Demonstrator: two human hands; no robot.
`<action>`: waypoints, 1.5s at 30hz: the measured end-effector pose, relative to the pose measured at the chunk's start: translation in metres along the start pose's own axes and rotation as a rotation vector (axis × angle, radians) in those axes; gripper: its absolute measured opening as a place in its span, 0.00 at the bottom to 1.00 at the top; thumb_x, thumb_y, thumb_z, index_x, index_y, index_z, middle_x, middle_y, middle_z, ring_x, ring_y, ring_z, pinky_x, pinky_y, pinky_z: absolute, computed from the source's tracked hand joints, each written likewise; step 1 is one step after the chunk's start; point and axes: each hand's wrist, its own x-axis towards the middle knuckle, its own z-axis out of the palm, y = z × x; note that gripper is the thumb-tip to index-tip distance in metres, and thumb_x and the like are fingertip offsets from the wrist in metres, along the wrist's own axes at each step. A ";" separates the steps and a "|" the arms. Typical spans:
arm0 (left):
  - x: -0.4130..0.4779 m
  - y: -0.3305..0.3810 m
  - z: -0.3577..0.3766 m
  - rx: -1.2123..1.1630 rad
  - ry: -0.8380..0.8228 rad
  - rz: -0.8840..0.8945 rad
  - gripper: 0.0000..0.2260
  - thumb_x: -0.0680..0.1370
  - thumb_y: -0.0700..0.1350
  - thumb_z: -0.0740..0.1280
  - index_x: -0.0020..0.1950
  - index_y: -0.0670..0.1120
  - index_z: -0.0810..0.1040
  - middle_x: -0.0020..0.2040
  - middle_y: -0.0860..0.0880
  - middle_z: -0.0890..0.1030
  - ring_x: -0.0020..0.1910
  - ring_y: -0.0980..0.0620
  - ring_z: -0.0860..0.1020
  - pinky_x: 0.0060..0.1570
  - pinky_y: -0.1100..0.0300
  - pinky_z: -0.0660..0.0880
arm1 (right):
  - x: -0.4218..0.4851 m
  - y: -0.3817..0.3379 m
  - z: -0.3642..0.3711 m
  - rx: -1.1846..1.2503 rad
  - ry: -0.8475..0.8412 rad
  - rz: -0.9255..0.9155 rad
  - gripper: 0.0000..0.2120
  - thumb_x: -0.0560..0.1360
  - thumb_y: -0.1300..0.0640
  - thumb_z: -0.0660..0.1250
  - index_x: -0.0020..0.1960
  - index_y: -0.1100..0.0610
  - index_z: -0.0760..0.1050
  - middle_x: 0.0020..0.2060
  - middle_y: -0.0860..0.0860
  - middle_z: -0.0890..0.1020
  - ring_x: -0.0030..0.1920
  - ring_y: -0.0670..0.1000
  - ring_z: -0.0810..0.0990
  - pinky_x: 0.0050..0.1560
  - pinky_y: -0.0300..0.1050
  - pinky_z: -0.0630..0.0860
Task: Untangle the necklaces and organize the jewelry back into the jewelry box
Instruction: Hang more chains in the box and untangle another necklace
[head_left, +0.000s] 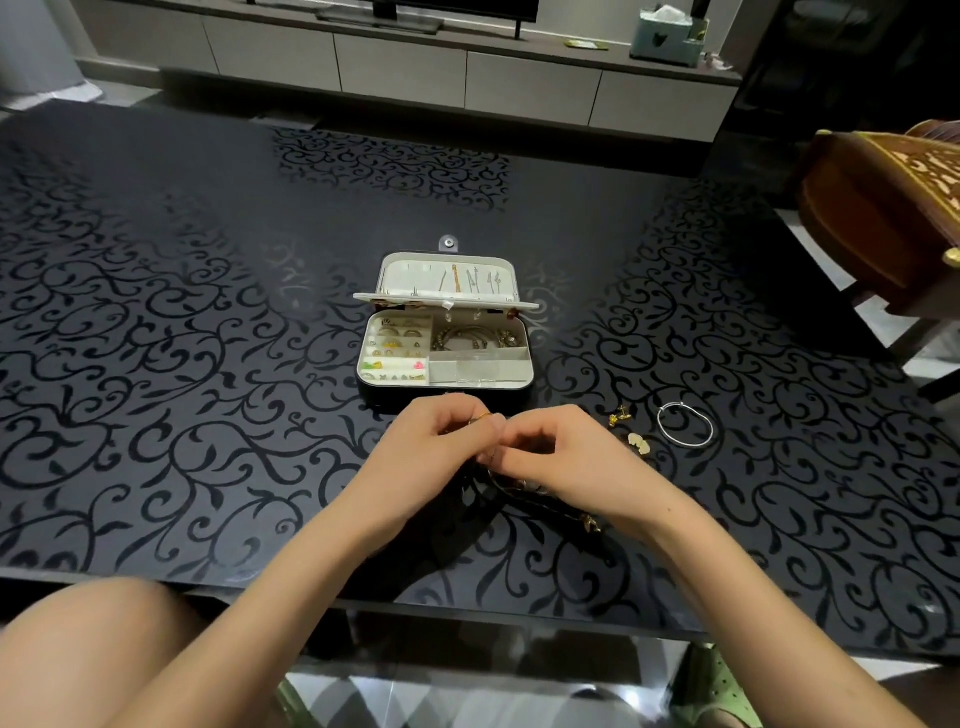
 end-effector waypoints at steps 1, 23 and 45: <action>0.000 0.000 -0.001 -0.026 0.000 -0.011 0.13 0.70 0.52 0.65 0.31 0.45 0.77 0.35 0.40 0.76 0.39 0.48 0.74 0.47 0.51 0.69 | 0.000 0.000 0.000 -0.009 0.034 0.007 0.07 0.74 0.56 0.68 0.39 0.56 0.81 0.31 0.51 0.79 0.33 0.42 0.73 0.37 0.36 0.70; 0.010 -0.010 -0.006 -0.146 0.202 -0.126 0.16 0.77 0.39 0.64 0.32 0.46 0.62 0.26 0.52 0.61 0.26 0.54 0.58 0.27 0.63 0.56 | -0.006 -0.013 -0.034 0.552 0.374 0.052 0.08 0.75 0.64 0.62 0.37 0.59 0.73 0.23 0.49 0.73 0.28 0.49 0.75 0.45 0.49 0.72; -0.001 0.005 -0.019 -0.059 0.296 -0.093 0.12 0.78 0.46 0.63 0.38 0.44 0.78 0.28 0.52 0.73 0.27 0.57 0.69 0.37 0.63 0.66 | -0.020 -0.015 -0.029 0.819 0.208 0.051 0.09 0.73 0.60 0.62 0.51 0.60 0.76 0.27 0.51 0.74 0.28 0.48 0.74 0.30 0.41 0.76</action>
